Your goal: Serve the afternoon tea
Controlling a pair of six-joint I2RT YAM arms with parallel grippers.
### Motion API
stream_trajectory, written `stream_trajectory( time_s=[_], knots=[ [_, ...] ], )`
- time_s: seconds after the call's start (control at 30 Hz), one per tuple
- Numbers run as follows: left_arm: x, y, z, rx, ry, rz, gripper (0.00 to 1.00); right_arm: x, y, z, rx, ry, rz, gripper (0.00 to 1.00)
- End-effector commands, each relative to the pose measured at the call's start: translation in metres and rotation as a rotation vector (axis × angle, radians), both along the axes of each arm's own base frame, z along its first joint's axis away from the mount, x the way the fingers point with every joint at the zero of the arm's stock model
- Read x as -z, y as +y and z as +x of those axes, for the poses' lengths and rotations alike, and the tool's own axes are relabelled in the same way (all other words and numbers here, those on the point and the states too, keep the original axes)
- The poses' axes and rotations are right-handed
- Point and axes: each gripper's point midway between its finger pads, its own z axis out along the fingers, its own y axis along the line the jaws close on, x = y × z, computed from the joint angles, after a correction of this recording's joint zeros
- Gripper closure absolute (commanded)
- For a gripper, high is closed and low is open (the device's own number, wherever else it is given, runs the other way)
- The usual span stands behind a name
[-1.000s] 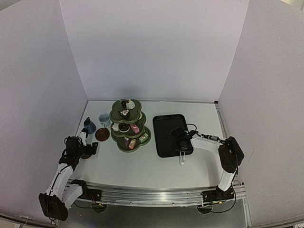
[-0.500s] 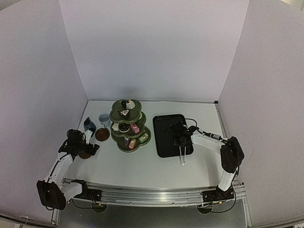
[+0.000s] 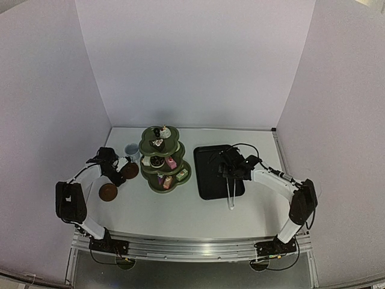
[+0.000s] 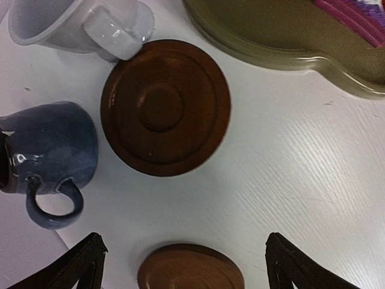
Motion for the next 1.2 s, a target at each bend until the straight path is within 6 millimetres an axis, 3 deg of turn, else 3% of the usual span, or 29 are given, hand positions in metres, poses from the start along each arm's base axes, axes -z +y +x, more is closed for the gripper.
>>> stream_trajectory(
  time_s=[0.0, 0.13, 0.27, 0.4, 0.5, 0.7, 0.9, 1.17],
  knots=[
    [-0.017, -0.005, 0.052, 0.070, -0.256, 0.202, 0.07, -0.031, -0.001, -0.004, -0.009, -0.051, 0.046, 0.03],
    [-0.012, -0.022, 0.055, 0.144, -0.256, 0.138, 0.14, -0.042, -0.001, -0.004, -0.019, -0.072, 0.054, 0.02],
    [-0.001, -0.059, 0.015, 0.341, -0.048, -0.110, 0.13, -0.046, -0.002, -0.006, -0.030, -0.077, 0.060, 0.02],
    [0.017, -0.058, 0.005, 0.390, 0.095, -0.159, 0.12, -0.049, -0.003, -0.009, -0.033, -0.080, 0.071, 0.02],
    [0.025, -0.054, 0.000, 0.505, 0.105, -0.147, 0.11, -0.051, -0.004, -0.010, -0.033, -0.087, 0.073, 0.02],
    [0.028, -0.062, 0.009, 0.636, 0.099, -0.196, 0.08, -0.057, -0.008, -0.015, -0.030, -0.097, 0.081, 0.02],
    [0.033, -0.055, 0.016, 0.674, 0.093, -0.205, 0.08, -0.066, -0.018, -0.022, -0.011, -0.124, 0.093, 0.02],
    [0.044, -0.042, 0.040, 0.601, 0.117, -0.157, 0.13, -0.074, -0.023, -0.027, -0.007, -0.143, 0.099, 0.02]
  ],
)
